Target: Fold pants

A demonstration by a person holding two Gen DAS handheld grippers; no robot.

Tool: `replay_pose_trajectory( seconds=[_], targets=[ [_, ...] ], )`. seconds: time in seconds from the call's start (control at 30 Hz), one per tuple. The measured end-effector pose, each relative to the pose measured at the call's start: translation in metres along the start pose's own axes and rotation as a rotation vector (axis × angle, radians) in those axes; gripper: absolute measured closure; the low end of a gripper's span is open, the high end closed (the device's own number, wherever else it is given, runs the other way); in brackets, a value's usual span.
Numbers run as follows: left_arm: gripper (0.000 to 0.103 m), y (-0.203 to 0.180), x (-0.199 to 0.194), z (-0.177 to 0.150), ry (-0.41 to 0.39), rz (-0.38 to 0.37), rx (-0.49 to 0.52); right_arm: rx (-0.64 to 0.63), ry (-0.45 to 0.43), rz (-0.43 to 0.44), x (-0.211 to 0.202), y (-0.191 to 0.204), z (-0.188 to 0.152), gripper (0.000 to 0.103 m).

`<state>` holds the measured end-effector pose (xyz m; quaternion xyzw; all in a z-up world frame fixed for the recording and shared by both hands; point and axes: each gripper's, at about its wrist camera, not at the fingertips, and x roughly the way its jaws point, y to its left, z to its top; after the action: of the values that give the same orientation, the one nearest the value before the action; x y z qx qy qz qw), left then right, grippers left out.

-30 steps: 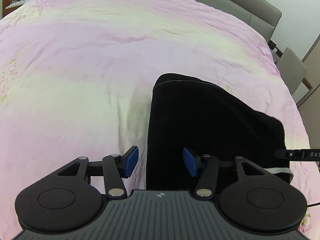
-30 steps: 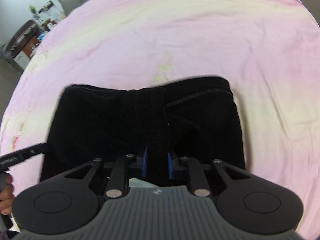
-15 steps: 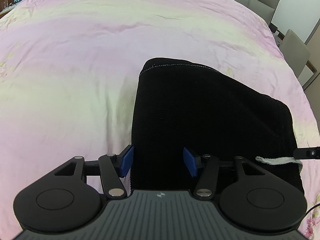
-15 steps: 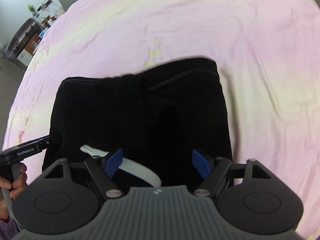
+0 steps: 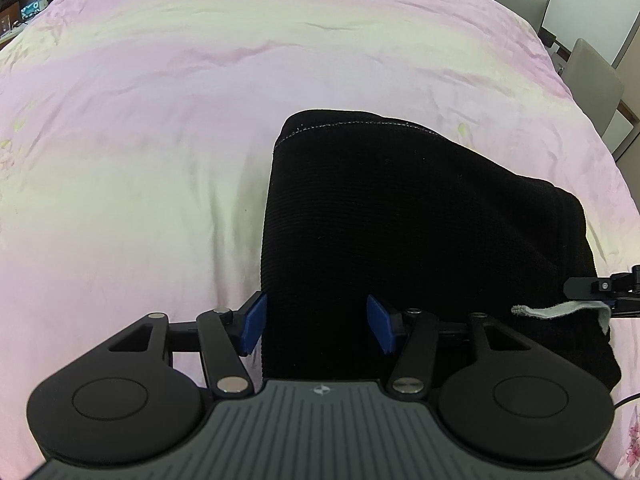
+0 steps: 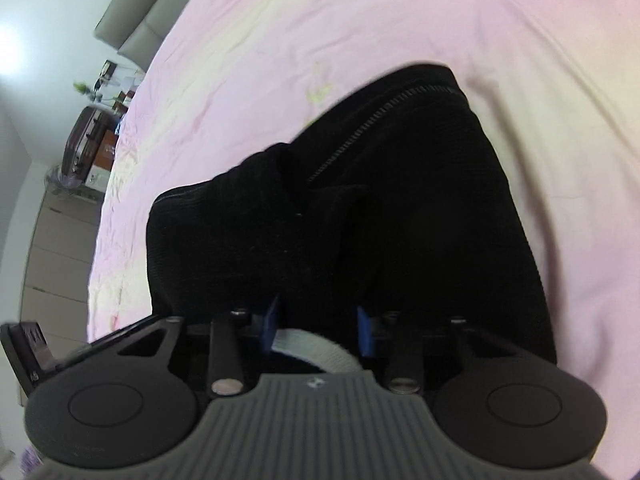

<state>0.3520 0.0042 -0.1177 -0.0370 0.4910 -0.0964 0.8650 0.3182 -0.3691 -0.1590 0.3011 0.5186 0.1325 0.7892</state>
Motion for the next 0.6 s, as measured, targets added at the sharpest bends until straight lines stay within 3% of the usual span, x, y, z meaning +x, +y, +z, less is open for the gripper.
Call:
replay_pose_trajectory(
  seconds=[0.2,0.37,0.47,0.6],
  targets=[
    [0.041,0.007,-0.011,0.006,-0.008,-0.001,-0.017,-0.193,-0.073,-0.052,-0.038,0.07,0.011,0.086],
    [0.043,0.01,-0.04,0.025,-0.097,-0.033,-0.033,-0.304,-0.161,-0.079,-0.077,0.12,0.036,0.087],
    [0.047,0.003,-0.051,0.038,-0.128,-0.073,-0.013,-0.315,-0.189,-0.131,-0.09,0.117,0.05,0.088],
    [0.054,-0.015,-0.046,0.046,-0.157,-0.081,0.036,-0.198,-0.178,-0.224,-0.089,0.068,0.058,0.088]
  ],
)
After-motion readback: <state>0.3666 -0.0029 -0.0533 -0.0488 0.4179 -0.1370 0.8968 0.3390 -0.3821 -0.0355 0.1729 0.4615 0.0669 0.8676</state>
